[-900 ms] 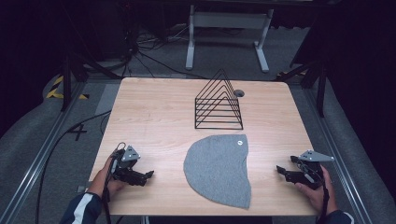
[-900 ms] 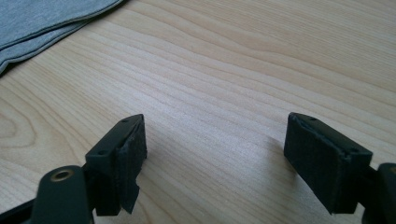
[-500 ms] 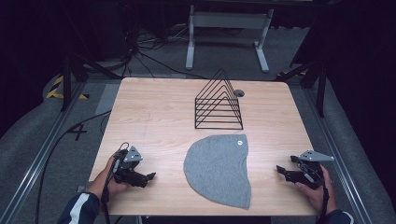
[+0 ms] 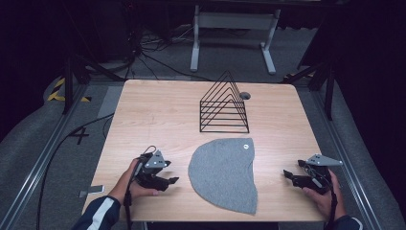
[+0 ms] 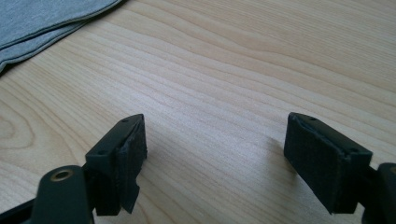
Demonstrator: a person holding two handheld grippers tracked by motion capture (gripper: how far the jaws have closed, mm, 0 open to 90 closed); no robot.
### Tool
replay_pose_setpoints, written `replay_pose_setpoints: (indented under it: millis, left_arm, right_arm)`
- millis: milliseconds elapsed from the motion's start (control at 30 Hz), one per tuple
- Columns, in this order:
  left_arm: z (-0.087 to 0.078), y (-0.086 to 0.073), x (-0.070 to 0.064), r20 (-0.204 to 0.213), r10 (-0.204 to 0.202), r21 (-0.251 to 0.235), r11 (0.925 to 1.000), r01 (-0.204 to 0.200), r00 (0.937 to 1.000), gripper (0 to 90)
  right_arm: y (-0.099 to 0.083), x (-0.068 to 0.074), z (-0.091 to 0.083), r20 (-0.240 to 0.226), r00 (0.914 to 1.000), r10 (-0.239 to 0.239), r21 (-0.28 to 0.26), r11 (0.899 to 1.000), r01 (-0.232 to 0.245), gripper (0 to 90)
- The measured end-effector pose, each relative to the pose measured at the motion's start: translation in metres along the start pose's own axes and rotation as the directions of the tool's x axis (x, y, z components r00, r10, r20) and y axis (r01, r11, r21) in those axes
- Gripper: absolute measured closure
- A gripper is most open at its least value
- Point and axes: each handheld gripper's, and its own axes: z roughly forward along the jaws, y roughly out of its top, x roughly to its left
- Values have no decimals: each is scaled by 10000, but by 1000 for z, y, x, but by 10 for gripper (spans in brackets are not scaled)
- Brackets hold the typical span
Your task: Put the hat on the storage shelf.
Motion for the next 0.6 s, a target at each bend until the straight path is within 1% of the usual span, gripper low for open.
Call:
replay_pose_setpoints:
  millis: [33,67,100,133,167,200,233,267,300,367,400,433,500,533,567,600]
  left_arm:
    - [0,0,0,0,0,0,10000,0,10000,397]
    - [10,9,-10,230,411,126,9991,-414,9989,405]
    - [10,9,-10,230,411,126,9991,-414,9989,408]
    - [17,15,-16,396,589,159,9981,-596,9975,408]
    - [24,21,-21,553,893,263,9955,-909,9945,413]
    - [30,26,-26,586,1042,246,9941,-1058,9928,426]
    - [35,31,-30,709,1170,288,9924,-1192,9906,430]
    - [40,36,-33,847,1263,320,9911,-1294,9884,434]
    - [44,39,-35,943,1400,314,9892,-1435,9857,444]
    - [54,48,-41,1110,1470,131,9887,-1493,9829,452]
    - [59,52,-44,1263,1490,61,9885,-1510,9807,458]
    - [64,58,-48,1419,1684,7,9854,-1702,9755,467]
    - [72,64,-56,1683,1828,-129,9830,-1833,9686,480]
    - [77,69,-63,1759,2023,-165,9791,-2026,9634,488]
    - [81,72,-67,1951,2164,-194,9760,-2168,9566,498]
    - [85,75,-72,2136,2251,-230,9740,-2254,9506,523]
  right_arm:
    - [0,0,0,0,10000,0,0,10000,0,218]
    - [1,-1,-1,17,10000,40,76,10000,-40,244]
    - [1,-1,-1,17,10000,40,76,10000,-40,244]
    - [1,-1,-1,-6,10000,41,127,9999,-41,251]
    - [3,-2,-1,-118,9999,-95,207,9997,97,269]
    - [5,-2,0,-248,9994,-253,202,9995,258,322]
    - [7,-1,0,-296,9989,-362,186,9992,368,332]
    - [9,1,0,-389,9983,-430,142,9989,436,342]
    - [13,2,1,-484,9972,-573,97,9983,578,374]
    - [24,7,0,-496,9950,-866,-59,9962,864,403]
    - [32,10,0,-584,9923,-1090,-187,9940,1081,430]
    - [41,14,1,-716,9888,-1306,-284,9912,1289,462]
    - [64,24,5,-986,9781,-1835,-472,9826,1796,531]
    - [72,28,8,-1091,9742,-1974,-515,9799,1927,564]
    - [83,36,15,-1238,9658,-2276,-568,9734,2221,603]
    - [91,42,22,-1298,9596,-2495,-533,9682,2445,634]
